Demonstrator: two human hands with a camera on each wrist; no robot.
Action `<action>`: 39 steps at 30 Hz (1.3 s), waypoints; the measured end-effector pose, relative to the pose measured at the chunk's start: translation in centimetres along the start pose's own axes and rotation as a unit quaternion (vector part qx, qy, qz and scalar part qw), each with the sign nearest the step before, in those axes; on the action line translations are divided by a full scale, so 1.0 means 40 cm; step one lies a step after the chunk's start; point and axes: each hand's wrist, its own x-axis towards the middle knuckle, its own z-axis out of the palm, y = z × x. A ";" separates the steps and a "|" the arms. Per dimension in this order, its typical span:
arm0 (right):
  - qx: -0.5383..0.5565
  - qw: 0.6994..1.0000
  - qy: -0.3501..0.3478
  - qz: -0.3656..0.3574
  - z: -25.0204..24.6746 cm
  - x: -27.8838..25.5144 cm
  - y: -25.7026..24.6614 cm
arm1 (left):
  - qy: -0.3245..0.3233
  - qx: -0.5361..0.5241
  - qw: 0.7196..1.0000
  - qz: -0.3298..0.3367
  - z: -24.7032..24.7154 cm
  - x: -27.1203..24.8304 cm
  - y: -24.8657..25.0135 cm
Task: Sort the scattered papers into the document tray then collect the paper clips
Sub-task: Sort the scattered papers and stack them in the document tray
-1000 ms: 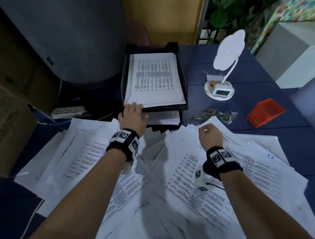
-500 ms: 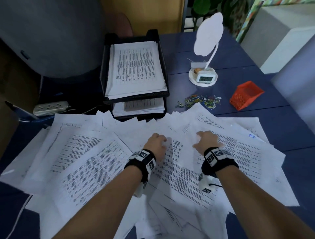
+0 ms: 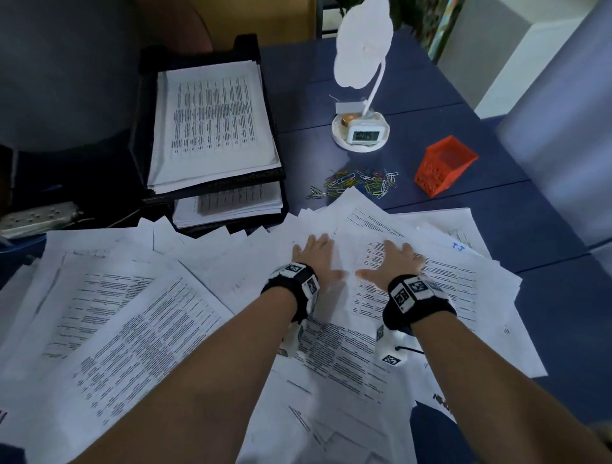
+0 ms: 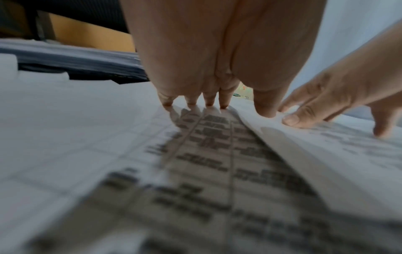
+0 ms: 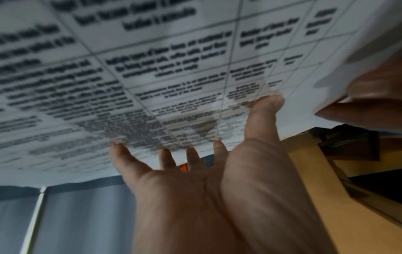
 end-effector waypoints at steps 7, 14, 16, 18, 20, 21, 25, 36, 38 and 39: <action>0.015 1.000 0.019 0.004 -0.026 0.010 -0.001 | 0.119 -0.309 0.943 -0.029 -0.021 -0.003 0.053; -0.073 0.988 0.117 -0.069 -0.146 0.017 -0.020 | 0.151 -0.291 0.945 0.018 -0.089 -0.030 -0.038; -0.034 0.993 0.063 -0.096 -0.166 0.013 -0.036 | 0.157 -0.342 0.927 0.016 -0.104 -0.042 -0.078; 0.002 0.991 0.007 -0.134 -0.170 -0.003 -0.057 | 0.165 -0.437 0.884 -0.014 -0.112 -0.060 -0.115; -0.021 0.984 -0.029 -0.175 -0.160 -0.025 -0.080 | 0.154 -0.483 0.860 -0.061 -0.111 -0.080 -0.151; -0.043 0.979 -0.046 -0.192 -0.149 -0.037 -0.092 | 0.145 -0.474 0.865 -0.085 -0.106 -0.091 -0.169; -0.154 0.958 -0.099 -0.220 -0.071 -0.060 -0.120 | 0.153 -0.210 0.954 -0.151 -0.089 -0.146 -0.241; -0.152 0.961 -0.113 -0.201 -0.032 -0.081 -0.110 | 0.114 -0.154 0.969 -0.157 -0.023 -0.183 -0.256; -0.144 0.963 -0.109 -0.200 -0.032 -0.083 -0.107 | 0.103 -0.146 0.970 -0.166 -0.021 -0.184 -0.243; -0.136 0.965 -0.106 -0.200 -0.032 -0.085 -0.106 | 0.102 -0.153 0.969 -0.166 -0.023 -0.188 -0.235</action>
